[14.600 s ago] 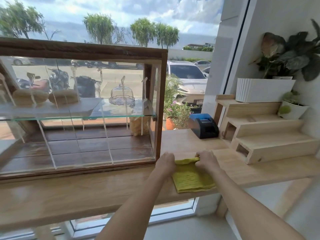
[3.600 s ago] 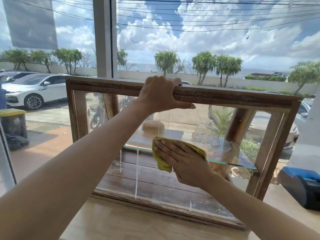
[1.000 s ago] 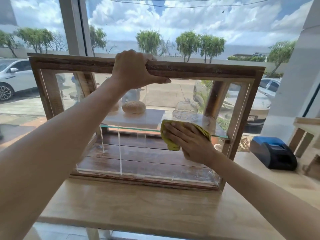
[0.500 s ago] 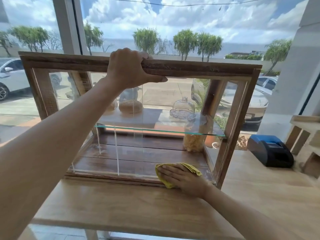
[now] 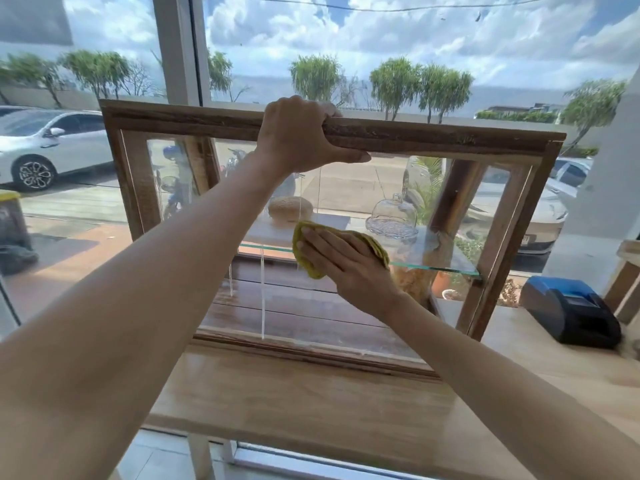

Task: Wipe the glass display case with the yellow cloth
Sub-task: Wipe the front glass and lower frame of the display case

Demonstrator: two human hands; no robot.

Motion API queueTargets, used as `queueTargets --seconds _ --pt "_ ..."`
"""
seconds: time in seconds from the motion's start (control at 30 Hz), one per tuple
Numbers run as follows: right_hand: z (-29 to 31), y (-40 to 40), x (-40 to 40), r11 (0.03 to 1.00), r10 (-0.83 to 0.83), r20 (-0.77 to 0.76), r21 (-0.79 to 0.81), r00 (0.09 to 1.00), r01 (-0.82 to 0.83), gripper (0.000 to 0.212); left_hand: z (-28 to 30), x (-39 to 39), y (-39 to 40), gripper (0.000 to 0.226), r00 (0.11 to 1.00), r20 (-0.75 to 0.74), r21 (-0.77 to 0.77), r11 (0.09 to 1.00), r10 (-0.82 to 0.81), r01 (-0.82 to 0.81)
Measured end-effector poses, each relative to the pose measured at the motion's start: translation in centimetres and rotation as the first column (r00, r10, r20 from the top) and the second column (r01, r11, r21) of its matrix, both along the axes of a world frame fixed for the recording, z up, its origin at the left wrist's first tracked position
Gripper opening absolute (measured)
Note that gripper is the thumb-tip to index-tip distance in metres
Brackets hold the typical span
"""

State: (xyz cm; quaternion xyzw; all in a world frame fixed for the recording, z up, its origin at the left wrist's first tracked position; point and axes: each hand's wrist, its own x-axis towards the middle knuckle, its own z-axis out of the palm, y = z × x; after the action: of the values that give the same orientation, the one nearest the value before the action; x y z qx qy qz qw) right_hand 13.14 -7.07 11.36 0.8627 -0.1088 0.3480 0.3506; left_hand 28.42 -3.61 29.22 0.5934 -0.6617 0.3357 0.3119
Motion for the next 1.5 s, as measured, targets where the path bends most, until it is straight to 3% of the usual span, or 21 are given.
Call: queueTargets --seconds 0.2,0.4,0.6,1.03,1.27,1.5 --pt "-3.5 -1.1 1.3 0.989 -0.139 -0.267 0.002 0.953 0.145 0.071 0.1 0.1 -0.2 0.095 1.0 0.006 -0.007 1.0 0.015 -0.015" --pt "-8.7 -1.4 1.1 0.99 -0.107 -0.497 0.026 0.861 0.138 0.066 0.0 0.2 -0.3 0.095 1.0 -0.006 0.004 1.0 0.005 -0.005" --pt "-11.3 -1.3 0.9 0.981 -0.194 -0.693 -0.131 0.695 0.143 0.06 0.0 0.1 -0.3 0.096 1.0 -0.009 -0.003 1.0 0.015 -0.015" --pt "-11.9 -2.5 -5.8 0.957 -0.276 -0.65 -0.257 0.708 0.137 0.052 0.0 0.1 -0.1 0.093 1.0 -0.02 -0.003 1.0 -0.006 0.006" --pt "-12.9 -2.6 -12.0 0.97 -0.241 -0.546 -0.163 0.802 0.181 0.049 0.0 0.0 0.0 0.096 1.0 -0.016 -0.003 1.0 -0.011 0.011" --pt "-12.8 -1.9 -16.0 0.957 -0.288 -0.509 -0.119 0.811 0.265 0.049 -0.1 -0.1 0.2 0.098 1.0 0.005 -0.001 1.0 0.009 -0.009"
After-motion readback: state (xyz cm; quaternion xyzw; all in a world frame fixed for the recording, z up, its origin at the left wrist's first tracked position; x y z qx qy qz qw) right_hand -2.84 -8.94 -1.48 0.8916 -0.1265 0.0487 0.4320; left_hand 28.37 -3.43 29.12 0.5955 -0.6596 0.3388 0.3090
